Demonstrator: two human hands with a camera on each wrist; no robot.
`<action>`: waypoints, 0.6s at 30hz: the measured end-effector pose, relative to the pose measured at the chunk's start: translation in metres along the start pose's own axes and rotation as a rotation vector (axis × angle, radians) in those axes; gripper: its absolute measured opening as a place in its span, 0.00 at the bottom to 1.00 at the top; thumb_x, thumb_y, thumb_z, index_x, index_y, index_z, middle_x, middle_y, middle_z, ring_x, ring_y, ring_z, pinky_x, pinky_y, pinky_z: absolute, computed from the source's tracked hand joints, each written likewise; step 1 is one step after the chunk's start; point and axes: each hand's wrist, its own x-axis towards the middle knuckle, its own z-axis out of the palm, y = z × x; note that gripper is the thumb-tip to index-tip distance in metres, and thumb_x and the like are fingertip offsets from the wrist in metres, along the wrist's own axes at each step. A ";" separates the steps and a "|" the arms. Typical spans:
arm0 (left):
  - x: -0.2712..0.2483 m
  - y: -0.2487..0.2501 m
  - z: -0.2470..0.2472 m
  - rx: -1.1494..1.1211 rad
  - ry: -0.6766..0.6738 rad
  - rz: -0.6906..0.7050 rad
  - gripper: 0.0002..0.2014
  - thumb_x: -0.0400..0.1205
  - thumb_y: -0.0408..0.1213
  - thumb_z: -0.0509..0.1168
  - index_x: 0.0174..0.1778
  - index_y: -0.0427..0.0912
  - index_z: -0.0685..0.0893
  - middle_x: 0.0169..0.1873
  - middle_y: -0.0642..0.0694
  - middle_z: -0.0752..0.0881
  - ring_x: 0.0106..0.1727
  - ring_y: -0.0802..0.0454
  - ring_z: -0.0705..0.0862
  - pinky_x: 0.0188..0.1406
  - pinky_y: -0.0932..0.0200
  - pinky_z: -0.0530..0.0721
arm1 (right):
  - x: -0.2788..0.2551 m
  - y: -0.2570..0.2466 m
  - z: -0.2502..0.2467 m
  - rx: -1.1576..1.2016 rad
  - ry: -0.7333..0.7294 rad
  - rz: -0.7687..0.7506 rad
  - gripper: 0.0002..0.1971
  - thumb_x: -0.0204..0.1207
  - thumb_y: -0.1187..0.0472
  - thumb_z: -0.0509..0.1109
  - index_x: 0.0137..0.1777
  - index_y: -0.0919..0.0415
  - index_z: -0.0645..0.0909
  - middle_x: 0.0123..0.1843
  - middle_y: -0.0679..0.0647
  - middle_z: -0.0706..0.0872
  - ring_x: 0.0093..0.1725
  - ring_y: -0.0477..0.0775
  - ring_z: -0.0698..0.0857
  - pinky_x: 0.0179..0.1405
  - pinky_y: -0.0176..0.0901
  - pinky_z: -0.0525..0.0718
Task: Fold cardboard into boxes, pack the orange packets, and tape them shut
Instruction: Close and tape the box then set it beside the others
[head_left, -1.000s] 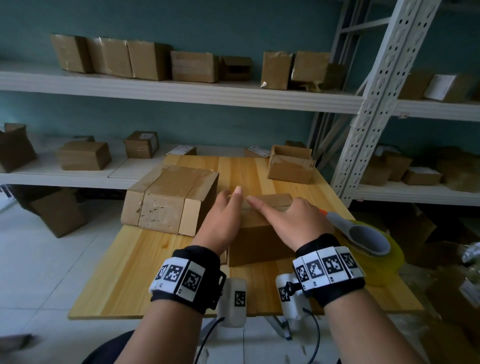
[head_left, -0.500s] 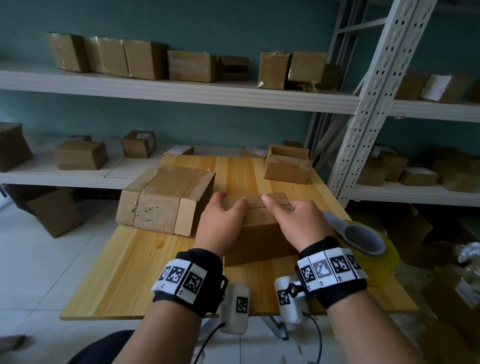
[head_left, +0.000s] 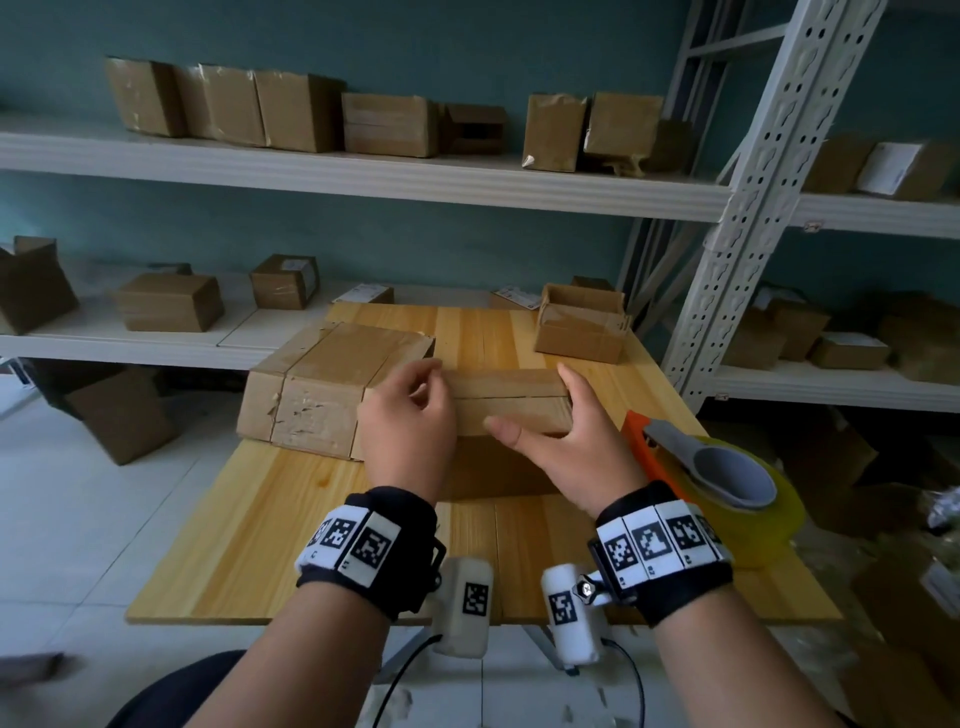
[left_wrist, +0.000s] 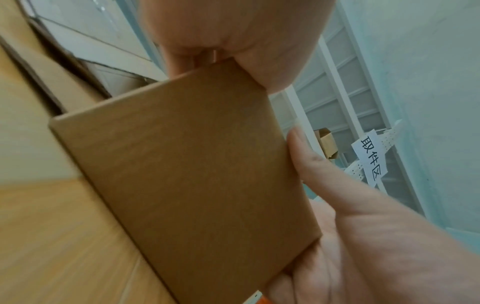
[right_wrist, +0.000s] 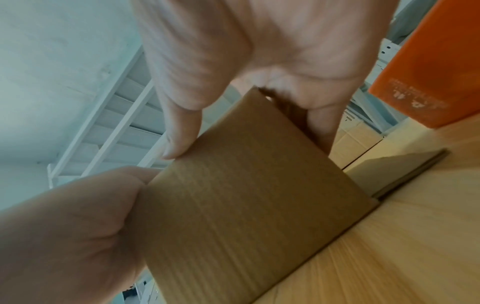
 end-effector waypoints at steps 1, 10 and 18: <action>0.001 -0.001 -0.001 0.019 -0.027 0.000 0.12 0.89 0.40 0.67 0.64 0.49 0.93 0.54 0.55 0.92 0.50 0.71 0.85 0.38 0.82 0.78 | -0.001 0.001 0.000 -0.005 -0.012 -0.030 0.59 0.62 0.22 0.76 0.92 0.41 0.57 0.90 0.43 0.67 0.87 0.49 0.68 0.83 0.52 0.73; -0.003 0.009 -0.001 0.181 -0.347 0.061 0.27 0.89 0.51 0.69 0.83 0.45 0.80 0.80 0.46 0.82 0.79 0.52 0.79 0.72 0.61 0.75 | -0.007 -0.005 -0.009 -0.453 0.032 -0.187 0.53 0.75 0.35 0.78 0.93 0.48 0.54 0.95 0.51 0.36 0.93 0.56 0.35 0.92 0.63 0.43; 0.003 0.028 -0.009 0.332 -0.331 0.236 0.20 0.90 0.45 0.69 0.77 0.45 0.86 0.84 0.44 0.77 0.84 0.45 0.76 0.80 0.46 0.78 | -0.010 -0.013 -0.012 -0.641 -0.194 -0.244 0.56 0.75 0.35 0.79 0.94 0.52 0.50 0.95 0.48 0.47 0.94 0.49 0.42 0.93 0.60 0.45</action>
